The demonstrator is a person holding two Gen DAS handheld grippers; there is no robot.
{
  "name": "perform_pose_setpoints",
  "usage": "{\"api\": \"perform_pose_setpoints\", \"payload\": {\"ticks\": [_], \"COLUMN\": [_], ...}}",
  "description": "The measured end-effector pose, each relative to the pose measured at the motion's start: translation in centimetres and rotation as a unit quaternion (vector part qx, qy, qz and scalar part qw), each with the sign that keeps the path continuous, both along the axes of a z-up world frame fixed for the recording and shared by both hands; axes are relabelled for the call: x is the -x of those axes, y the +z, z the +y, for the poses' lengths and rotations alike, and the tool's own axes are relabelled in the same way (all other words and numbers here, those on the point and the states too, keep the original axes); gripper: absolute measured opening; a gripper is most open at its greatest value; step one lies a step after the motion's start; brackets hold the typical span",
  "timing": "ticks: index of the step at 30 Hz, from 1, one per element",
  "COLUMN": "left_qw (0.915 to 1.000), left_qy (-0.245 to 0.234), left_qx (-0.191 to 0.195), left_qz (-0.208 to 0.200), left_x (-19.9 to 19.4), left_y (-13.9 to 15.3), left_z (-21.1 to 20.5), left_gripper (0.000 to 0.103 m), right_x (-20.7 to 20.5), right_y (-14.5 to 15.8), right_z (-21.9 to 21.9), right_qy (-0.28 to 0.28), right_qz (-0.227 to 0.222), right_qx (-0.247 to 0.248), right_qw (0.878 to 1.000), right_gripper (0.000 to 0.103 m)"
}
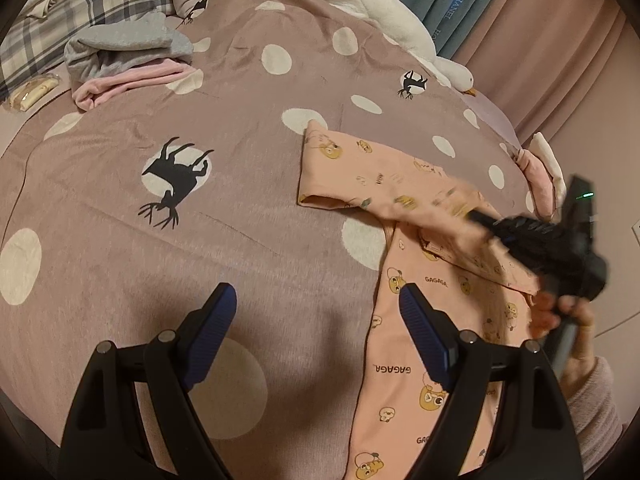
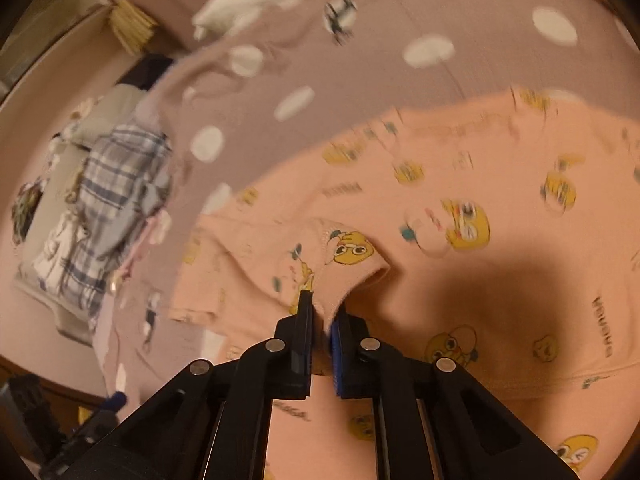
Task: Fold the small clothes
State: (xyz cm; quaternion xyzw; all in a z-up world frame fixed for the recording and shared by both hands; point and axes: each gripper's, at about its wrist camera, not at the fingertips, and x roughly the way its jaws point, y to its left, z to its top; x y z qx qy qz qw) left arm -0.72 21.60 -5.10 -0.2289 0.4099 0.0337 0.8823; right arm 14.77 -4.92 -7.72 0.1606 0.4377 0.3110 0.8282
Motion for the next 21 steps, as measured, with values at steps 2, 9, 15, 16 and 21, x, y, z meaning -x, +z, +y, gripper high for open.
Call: {"api": "perform_pose_setpoints", "payload": {"ticks": [2,9,15,16,21], "left_qw": [1.0000,0.9999,0.9993,0.9992,0.9983], "left_qy": [0.001,-0.013,-0.034,-0.037,-0.053], "left_qx": [0.002,-0.004,-0.008,-0.008,-0.016], "left_qz": [0.001,0.005,0.011,0.012,0.021], "left_x": [0.1,0.1,-0.5,-0.7,-1.8], "left_y": [0.0,0.0,0.0,0.0,-0.2], "left_z": [-0.1,-1.2,-2.6,-2.8,-4.1], "left_gripper": [0.084,0.084,0.084,0.084,0.084], "right_x": [0.4,2.3,1.3,1.0,-0.1], "right_y": [1.9,8.4,6.2,5.5,2.5], "right_z": [-0.9,-8.0,-13.1,-13.7,-14.8], "right_qy": [-0.004,-0.049,-0.113,-0.124,-0.157], "right_qz": [-0.023,-0.098,-0.070,-0.062,-0.025], "right_qx": [-0.019,-0.069,-0.043,-0.035,0.003], "right_qw": [1.000,0.992,0.990,0.990,0.987], "right_gripper": [0.009,0.009,0.009,0.009,0.009]}}
